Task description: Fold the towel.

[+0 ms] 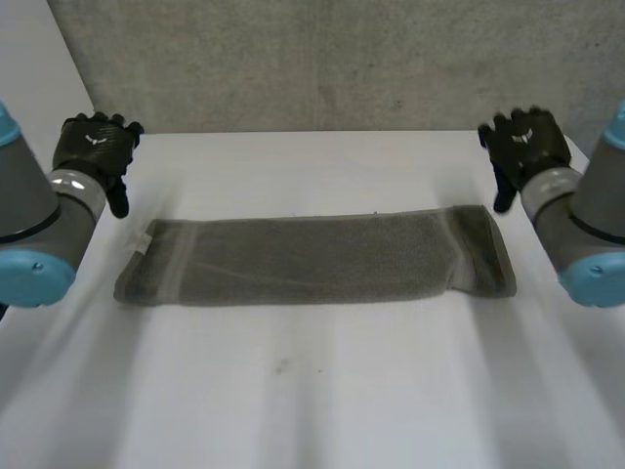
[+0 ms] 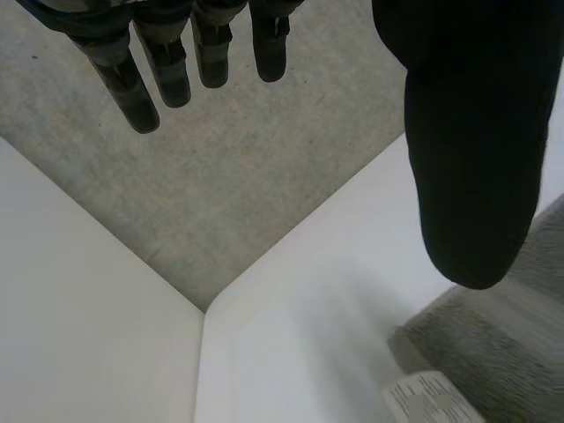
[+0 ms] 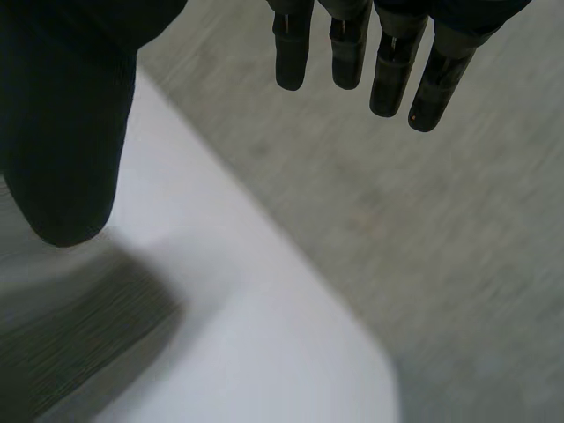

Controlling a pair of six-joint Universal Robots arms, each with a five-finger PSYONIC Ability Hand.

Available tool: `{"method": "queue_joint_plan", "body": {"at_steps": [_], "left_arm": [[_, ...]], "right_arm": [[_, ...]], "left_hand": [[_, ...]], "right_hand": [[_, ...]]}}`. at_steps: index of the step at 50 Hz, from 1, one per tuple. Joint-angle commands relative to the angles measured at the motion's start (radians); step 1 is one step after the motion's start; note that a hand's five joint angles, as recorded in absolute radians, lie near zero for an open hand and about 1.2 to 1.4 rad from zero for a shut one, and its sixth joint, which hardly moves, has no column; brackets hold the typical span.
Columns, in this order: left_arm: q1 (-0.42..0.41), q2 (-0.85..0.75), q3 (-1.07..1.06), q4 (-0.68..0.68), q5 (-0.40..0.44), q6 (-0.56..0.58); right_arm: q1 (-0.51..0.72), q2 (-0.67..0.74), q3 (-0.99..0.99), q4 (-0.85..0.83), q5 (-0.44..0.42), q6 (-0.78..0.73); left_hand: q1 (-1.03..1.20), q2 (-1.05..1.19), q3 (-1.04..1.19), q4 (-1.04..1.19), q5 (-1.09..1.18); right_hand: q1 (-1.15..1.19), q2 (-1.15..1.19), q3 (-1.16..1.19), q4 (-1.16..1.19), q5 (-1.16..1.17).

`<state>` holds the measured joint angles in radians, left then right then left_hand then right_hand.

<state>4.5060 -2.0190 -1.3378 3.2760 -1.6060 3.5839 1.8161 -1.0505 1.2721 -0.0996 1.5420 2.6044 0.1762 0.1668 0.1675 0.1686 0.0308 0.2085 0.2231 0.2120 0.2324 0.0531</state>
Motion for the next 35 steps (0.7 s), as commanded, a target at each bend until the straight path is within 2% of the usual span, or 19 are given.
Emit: {"method": "queue_joint_plan", "body": {"at_steps": [1,7,18,27,29,30,31,32,35], "left_arm": [[-0.008,0.086,-0.187,0.011,0.006,-0.036],[-0.014,0.086,-0.267,0.017,0.005,-0.040],[-0.018,0.086,-0.317,0.054,0.005,-0.043],[-0.016,0.085,-0.320,0.054,0.005,-0.043],[-0.016,0.085,-0.322,0.054,0.005,-0.043],[-0.016,0.085,-0.320,0.054,0.005,-0.043],[-0.016,0.085,-0.320,0.054,0.005,-0.043],[-0.016,0.085,-0.322,0.054,0.005,-0.043],[-0.016,0.085,-0.322,0.054,0.003,-0.043]], "right_arm": [[-0.105,-0.008,0.099,0.225,-0.094,0.155],[-0.158,0.043,0.168,0.192,-0.192,0.227],[-0.179,0.098,0.210,0.043,-0.198,0.223],[-0.184,0.122,0.207,0.031,-0.200,0.220],[-0.184,0.126,0.208,0.023,-0.201,0.220],[-0.184,0.127,0.208,0.012,-0.200,0.218],[-0.184,0.127,0.208,0.012,-0.200,0.218],[-0.185,0.129,0.208,-0.008,-0.198,0.215],[-0.195,0.119,0.210,-0.061,-0.185,0.197]], "left_hand": [[-0.001,0.009,0.008,0.007,-0.030],[-0.001,0.009,0.008,0.007,-0.030],[-0.001,0.009,0.008,0.007,-0.030],[-0.001,0.009,0.008,0.007,-0.030],[-0.001,0.009,0.008,0.007,-0.030],[-0.001,0.009,0.008,0.007,-0.030],[-0.001,0.009,0.008,0.007,-0.030],[-0.001,0.009,0.008,0.007,-0.030],[-0.001,0.009,0.008,0.007,-0.030]], "right_hand": [[0.111,0.096,0.107,0.087,0.092],[0.314,0.299,0.310,0.290,0.295],[0.514,0.499,0.510,0.490,0.494],[0.593,0.578,0.589,0.569,0.574],[0.710,0.695,0.706,0.686,0.691],[0.905,0.890,0.901,0.881,0.886],[0.907,0.892,0.903,0.883,0.888],[1.185,1.170,1.181,1.161,1.166],[1.188,1.173,1.184,1.164,1.169]]}}
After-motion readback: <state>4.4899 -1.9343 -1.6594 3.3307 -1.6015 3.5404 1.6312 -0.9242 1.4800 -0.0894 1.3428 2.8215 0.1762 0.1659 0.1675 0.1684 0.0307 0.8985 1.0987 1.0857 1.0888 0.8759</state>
